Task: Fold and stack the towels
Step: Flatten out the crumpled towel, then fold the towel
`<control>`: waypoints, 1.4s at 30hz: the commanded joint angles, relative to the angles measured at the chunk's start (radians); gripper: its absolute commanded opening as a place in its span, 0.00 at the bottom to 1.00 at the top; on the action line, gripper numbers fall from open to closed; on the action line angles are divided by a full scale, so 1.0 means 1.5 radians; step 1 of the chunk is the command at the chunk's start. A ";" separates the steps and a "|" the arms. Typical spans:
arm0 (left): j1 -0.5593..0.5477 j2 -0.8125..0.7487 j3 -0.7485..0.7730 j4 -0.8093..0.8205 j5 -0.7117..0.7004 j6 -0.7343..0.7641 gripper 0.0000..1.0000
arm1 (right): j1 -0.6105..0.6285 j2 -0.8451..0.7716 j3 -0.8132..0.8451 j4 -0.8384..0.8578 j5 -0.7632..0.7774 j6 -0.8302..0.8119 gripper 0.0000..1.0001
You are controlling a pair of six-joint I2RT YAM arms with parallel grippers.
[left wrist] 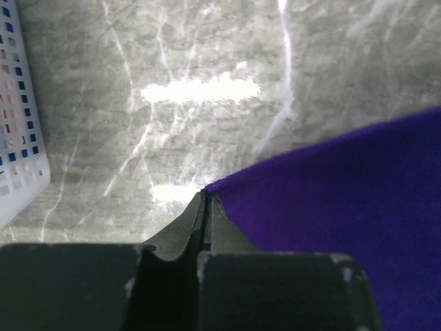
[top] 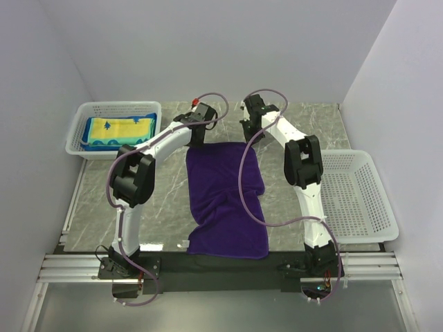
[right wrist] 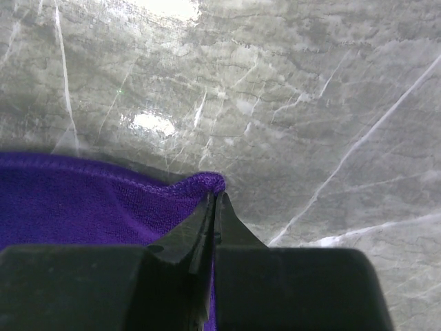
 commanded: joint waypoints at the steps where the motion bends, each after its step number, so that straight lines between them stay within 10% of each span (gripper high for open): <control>1: 0.021 -0.007 0.023 0.019 0.000 0.004 0.01 | 0.003 -0.037 -0.033 0.014 0.020 0.002 0.00; 22: 0.150 0.045 0.325 0.207 0.101 -0.011 0.01 | -0.094 -0.175 0.047 0.331 0.071 0.086 0.00; 42: 0.181 -0.154 -0.019 0.319 0.252 0.024 0.01 | -0.085 -0.368 -0.252 0.381 -0.064 0.054 0.00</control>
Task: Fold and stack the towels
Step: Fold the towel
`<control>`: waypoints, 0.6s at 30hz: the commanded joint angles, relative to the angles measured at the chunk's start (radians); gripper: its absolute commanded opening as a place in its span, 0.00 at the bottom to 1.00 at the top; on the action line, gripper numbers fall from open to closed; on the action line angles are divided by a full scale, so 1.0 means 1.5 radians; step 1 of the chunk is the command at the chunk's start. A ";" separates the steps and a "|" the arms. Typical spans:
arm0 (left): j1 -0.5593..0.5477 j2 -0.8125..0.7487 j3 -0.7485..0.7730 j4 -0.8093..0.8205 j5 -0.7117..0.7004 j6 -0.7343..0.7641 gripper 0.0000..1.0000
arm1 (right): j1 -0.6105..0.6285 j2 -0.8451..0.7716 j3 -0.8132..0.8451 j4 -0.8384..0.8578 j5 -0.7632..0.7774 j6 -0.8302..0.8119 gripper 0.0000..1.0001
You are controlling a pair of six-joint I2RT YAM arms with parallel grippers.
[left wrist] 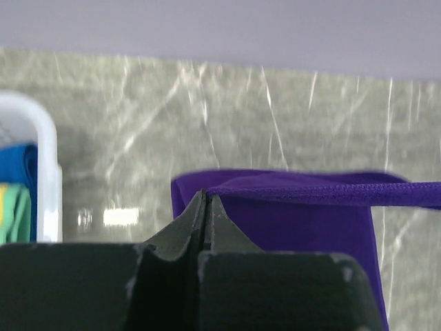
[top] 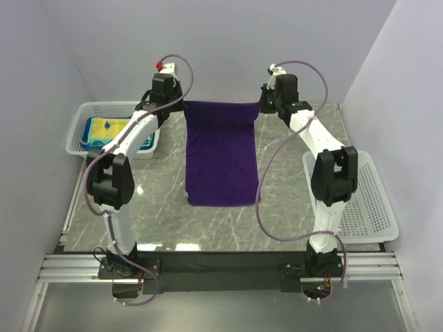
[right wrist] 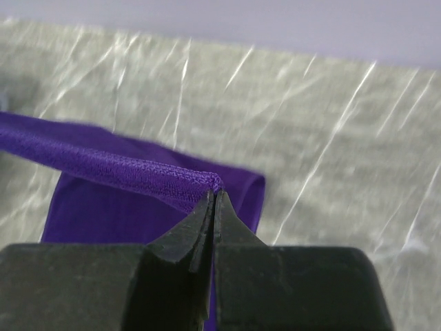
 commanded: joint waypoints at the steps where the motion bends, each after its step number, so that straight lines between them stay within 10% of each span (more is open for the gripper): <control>1: 0.013 -0.099 -0.058 0.020 0.012 0.017 0.01 | -0.007 -0.096 -0.051 0.006 0.001 -0.017 0.00; 18: 0.012 -0.289 -0.377 -0.105 0.072 -0.117 0.01 | 0.041 -0.348 -0.429 -0.026 0.000 0.056 0.00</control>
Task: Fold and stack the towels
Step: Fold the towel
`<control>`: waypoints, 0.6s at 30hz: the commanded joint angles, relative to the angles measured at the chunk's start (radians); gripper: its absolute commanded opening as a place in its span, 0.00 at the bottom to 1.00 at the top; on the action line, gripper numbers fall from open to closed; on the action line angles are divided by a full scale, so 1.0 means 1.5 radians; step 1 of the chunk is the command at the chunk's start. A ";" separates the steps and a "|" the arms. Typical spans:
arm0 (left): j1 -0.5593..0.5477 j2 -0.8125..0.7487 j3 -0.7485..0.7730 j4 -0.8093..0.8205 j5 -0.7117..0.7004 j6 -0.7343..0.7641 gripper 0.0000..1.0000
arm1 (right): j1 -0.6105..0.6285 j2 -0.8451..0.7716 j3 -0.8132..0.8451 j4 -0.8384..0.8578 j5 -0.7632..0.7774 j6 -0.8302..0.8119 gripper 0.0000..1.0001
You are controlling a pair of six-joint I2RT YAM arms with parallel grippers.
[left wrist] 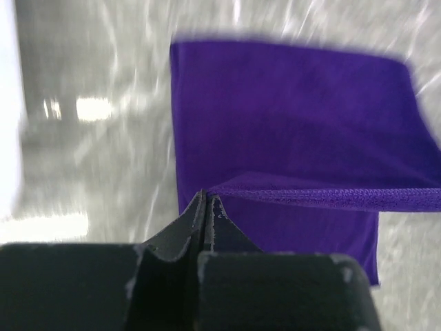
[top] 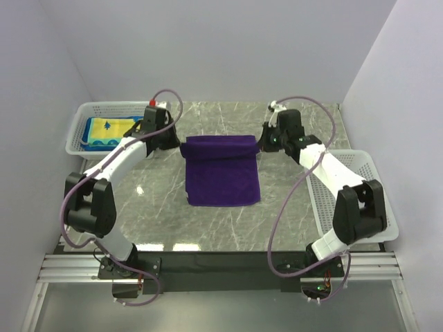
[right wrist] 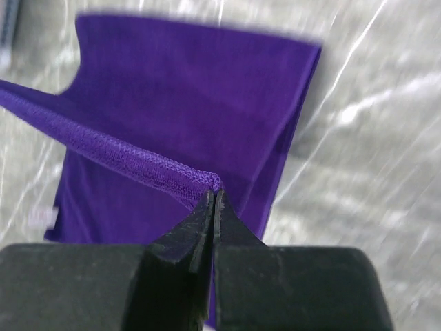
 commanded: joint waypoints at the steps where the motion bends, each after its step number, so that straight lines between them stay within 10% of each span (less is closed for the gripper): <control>1: 0.012 -0.069 -0.055 -0.023 -0.016 -0.043 0.01 | 0.002 -0.062 -0.060 -0.009 0.051 0.012 0.00; 18: -0.088 -0.176 -0.311 0.024 -0.032 -0.153 0.01 | 0.046 -0.128 -0.274 0.061 0.069 0.110 0.00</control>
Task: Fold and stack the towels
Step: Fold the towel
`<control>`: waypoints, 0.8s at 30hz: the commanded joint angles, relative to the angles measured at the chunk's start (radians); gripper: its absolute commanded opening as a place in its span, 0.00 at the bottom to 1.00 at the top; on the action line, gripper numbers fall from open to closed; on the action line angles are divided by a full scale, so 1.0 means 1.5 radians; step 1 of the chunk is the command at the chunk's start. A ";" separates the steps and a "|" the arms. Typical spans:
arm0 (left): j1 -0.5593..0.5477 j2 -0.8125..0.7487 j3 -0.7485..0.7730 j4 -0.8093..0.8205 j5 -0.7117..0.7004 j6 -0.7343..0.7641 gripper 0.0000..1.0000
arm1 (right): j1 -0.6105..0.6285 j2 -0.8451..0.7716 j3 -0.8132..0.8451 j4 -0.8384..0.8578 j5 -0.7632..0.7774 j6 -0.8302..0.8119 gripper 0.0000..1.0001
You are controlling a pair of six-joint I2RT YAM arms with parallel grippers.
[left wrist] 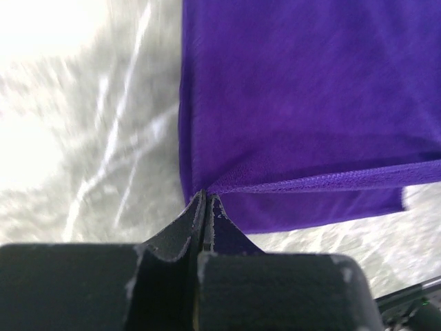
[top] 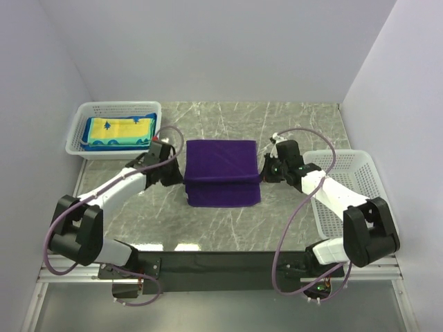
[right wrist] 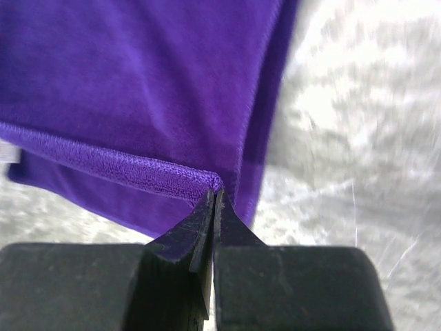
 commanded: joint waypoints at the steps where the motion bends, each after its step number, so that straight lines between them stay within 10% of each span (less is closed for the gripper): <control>1: -0.029 -0.013 -0.041 0.019 -0.049 -0.048 0.01 | 0.001 0.010 -0.026 0.029 0.040 0.036 0.00; 24: -0.053 -0.002 -0.050 -0.014 -0.140 -0.082 0.01 | 0.001 0.072 -0.021 0.008 0.049 0.062 0.00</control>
